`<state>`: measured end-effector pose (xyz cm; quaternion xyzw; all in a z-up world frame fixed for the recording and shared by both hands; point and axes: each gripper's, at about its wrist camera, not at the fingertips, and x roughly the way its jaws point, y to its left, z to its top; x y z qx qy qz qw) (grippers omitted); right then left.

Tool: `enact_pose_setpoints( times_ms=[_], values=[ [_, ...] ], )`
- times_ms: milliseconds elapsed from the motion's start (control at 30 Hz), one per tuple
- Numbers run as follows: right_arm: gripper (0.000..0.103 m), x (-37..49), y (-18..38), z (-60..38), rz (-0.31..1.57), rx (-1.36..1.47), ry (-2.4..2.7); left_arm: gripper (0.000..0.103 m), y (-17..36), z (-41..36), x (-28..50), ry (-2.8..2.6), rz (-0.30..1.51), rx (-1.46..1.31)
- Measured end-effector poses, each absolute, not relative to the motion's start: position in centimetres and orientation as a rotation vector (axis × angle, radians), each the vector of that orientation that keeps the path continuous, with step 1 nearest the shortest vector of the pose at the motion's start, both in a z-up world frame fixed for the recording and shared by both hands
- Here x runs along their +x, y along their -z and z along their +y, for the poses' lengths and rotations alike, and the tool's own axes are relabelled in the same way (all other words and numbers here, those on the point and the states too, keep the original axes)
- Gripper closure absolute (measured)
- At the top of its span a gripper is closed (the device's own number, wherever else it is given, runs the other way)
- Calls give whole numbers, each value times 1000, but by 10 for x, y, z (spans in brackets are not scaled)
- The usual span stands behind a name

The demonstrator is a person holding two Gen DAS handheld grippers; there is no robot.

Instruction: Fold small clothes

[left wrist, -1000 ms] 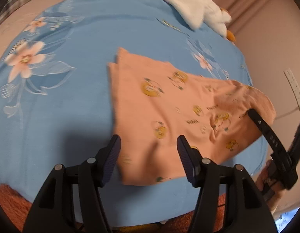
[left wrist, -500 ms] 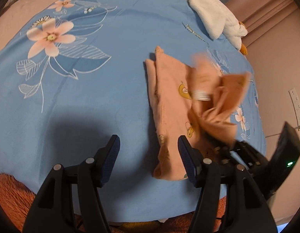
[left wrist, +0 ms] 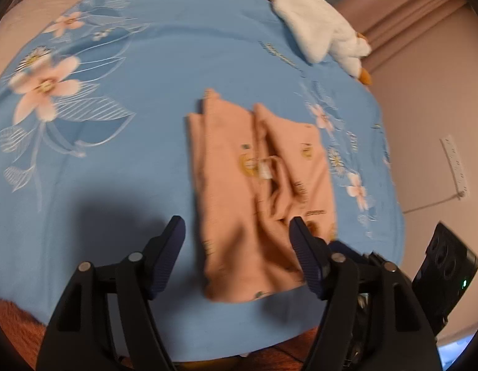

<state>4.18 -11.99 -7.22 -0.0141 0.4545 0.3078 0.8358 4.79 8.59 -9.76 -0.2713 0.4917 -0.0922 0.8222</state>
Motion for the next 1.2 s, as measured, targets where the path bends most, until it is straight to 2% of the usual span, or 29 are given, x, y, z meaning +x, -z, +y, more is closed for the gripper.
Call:
enact_pose_setpoints(
  times_ms=[167,367,467,500,533,700,967,1200],
  values=[
    [39,34,67,-150,946,8,-521,22,106,57,79,324,1117,-556],
    [39,36,80,-186,981,87,-356,23,131,24,118,362,1219,-534],
    [39,32,83,-194,987,106,-329,25,136,17,129,368,1213,-537],
    [39,31,84,-194,987,102,-311,33,138,16,131,357,1214,-535],
    [39,30,85,-196,988,100,-300,48,139,15,133,336,1218,-523],
    [39,31,90,-202,1006,106,-271,89,137,10,128,294,1178,-466],
    [39,32,88,-200,1012,114,-268,92,92,15,113,311,1063,-420],
    [39,38,87,-189,1012,98,-304,92,85,36,98,290,1018,-360]
  ],
)
